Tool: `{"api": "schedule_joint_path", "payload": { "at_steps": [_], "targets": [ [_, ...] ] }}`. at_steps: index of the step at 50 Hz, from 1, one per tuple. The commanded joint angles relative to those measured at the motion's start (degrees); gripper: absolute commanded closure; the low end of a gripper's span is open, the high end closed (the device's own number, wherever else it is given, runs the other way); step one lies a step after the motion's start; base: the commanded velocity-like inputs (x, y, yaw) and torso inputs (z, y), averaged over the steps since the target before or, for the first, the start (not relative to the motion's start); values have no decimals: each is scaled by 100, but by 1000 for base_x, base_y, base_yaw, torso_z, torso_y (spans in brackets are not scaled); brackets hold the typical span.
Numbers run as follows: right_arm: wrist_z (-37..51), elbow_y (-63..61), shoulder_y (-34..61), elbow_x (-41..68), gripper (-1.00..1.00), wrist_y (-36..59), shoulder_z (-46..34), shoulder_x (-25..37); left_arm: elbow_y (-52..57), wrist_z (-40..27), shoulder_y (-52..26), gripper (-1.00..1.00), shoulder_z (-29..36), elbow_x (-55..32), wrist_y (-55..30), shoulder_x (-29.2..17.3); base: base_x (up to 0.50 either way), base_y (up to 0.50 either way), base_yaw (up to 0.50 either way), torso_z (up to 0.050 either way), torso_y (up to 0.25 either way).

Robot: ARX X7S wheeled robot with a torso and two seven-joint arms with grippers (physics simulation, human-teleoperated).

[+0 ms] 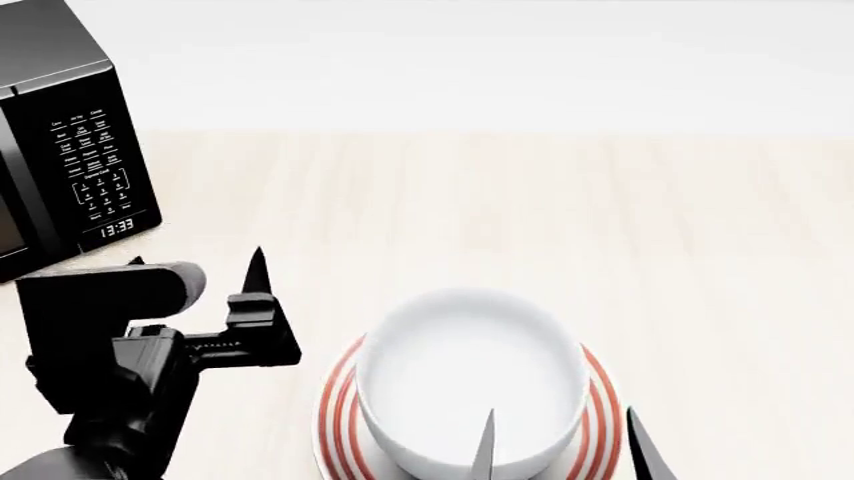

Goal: Pick up the white bowl and put it on the plate.

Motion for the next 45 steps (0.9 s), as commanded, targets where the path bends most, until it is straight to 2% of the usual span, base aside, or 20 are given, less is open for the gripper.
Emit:
{"api": "schedule_joint_path", "payload": {
  "at_steps": [1,14,22,45],
  "targets": [
    [-4,-753,-43,-248,-100,322,154,50,972,-444,490,-100,-37,713,164,-457,0,0,0,0,0],
    [141,-1651,-47,-379,-100,733,160,193,2071,-1082,965,-100,85,1417,187,-999,0,0,0,0,0],
    [209,-2108,-42,-456,-100,886,169,255,2740,-1502,1180,-100,273,2178,48,-1266,0,0,0,0,0],
    [224,-2343,-30,-582,-100,778,112,300,3501,-2067,1742,-100,554,3225,31,-1481,0,0,0,0,0]
  ]
}}
